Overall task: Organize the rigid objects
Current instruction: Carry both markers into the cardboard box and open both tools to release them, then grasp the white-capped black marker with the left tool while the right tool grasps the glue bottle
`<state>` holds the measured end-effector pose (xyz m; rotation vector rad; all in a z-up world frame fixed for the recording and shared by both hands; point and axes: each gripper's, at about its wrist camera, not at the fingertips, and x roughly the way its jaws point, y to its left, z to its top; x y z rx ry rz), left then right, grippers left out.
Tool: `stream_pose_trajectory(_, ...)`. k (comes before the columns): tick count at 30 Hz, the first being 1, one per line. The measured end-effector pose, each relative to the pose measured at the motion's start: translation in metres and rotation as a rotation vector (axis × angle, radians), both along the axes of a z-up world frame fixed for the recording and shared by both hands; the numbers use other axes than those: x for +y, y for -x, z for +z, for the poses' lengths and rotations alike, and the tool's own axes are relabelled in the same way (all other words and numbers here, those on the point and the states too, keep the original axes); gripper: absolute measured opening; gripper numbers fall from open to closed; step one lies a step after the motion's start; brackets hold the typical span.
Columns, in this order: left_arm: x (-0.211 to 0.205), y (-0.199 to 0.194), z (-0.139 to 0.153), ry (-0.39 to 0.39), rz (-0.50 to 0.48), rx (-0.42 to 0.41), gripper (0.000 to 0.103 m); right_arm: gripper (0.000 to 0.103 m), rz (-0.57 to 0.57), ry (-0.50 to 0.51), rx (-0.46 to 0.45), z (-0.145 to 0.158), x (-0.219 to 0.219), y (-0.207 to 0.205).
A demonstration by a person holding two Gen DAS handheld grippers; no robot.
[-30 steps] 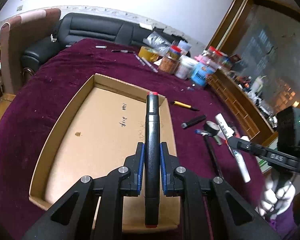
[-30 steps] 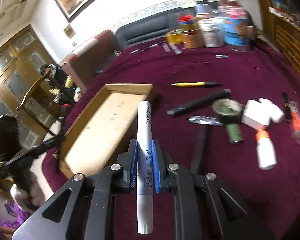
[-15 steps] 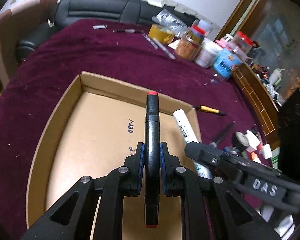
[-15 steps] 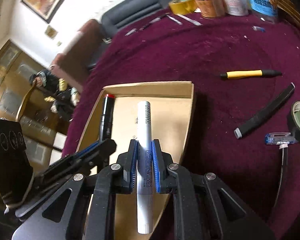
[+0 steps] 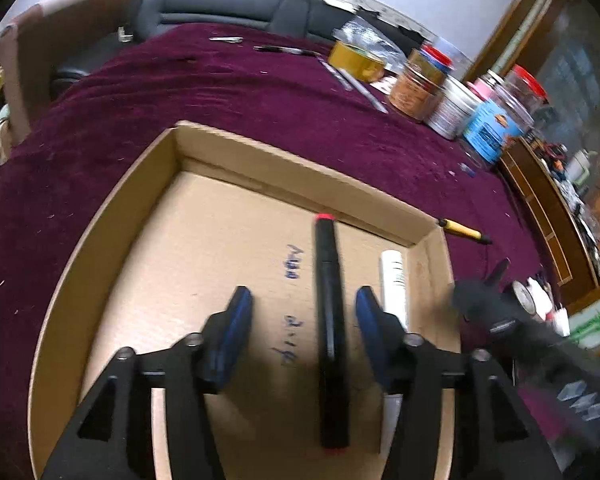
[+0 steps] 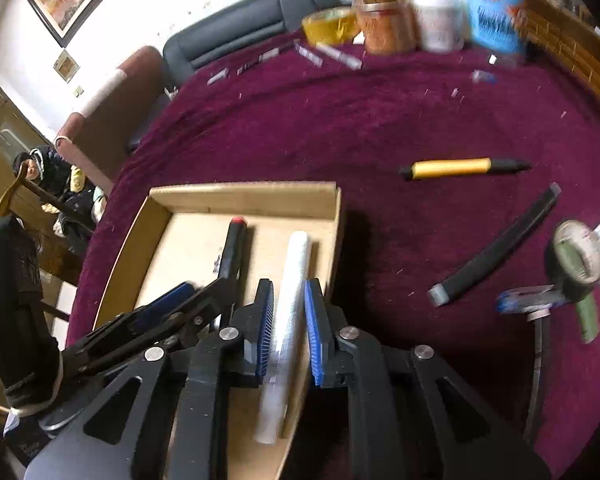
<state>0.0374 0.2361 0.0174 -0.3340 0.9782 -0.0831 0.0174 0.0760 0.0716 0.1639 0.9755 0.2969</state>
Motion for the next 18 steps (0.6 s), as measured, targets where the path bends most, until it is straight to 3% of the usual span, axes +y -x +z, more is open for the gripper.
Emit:
stream_pose_trajectory(4, 0.004, 0.007, -0.001, -0.017, 0.037, -0.008, 0.049, 0.017, 0.035, 0.019, -0.189, 0.054, 0.003, 0.021)
stream_pose_trajectory(5, 0.003, 0.011, -0.001, -0.030, 0.042, -0.010, 0.052, 0.030, 0.045, 0.031, -0.251, 0.068, 0.002, 0.031)
stream_pose_trajectory(6, 0.001, 0.013, -0.001, -0.036, 0.044, -0.010, 0.057, 0.055, 0.051, 0.045, -0.295, 0.075, 0.001, 0.040)
stream_pose_trajectory(8, -0.001, 0.019, 0.000, -0.045, 0.041, -0.014, 0.062, 0.082, 0.037, 0.100, -0.408, 0.083, -0.006, 0.063)
stream_pose_trajectory(9, 0.000, 0.020, 0.002, -0.022, 0.030, -0.015, 0.062, 0.084, 0.011, 0.157, -0.499, 0.083, -0.014, 0.079)
stream_pose_trajectory(11, 0.009, 0.023, 0.006, 0.082, 0.013, -0.033, 0.062, 0.083, 0.009, 0.233, -0.564, 0.075, -0.024, 0.092)
stream_pose_trajectory(14, 0.020, 0.036, 0.021, 0.168, 0.033, -0.083, 0.063, 0.083, -0.018, 0.331, -0.475, 0.053, -0.056, 0.088)
stream_pose_trajectory(16, 0.020, 0.050, 0.036, 0.189, 0.037, -0.115, 0.064, 0.083, -0.044, 0.299, -0.413, 0.048, -0.080, 0.087)
stream_pose_trajectory(18, 0.012, 0.063, 0.052, 0.185, 0.032, -0.141, 0.068, 0.083, -0.118, 0.268, -0.411, 0.057, -0.108, 0.087)
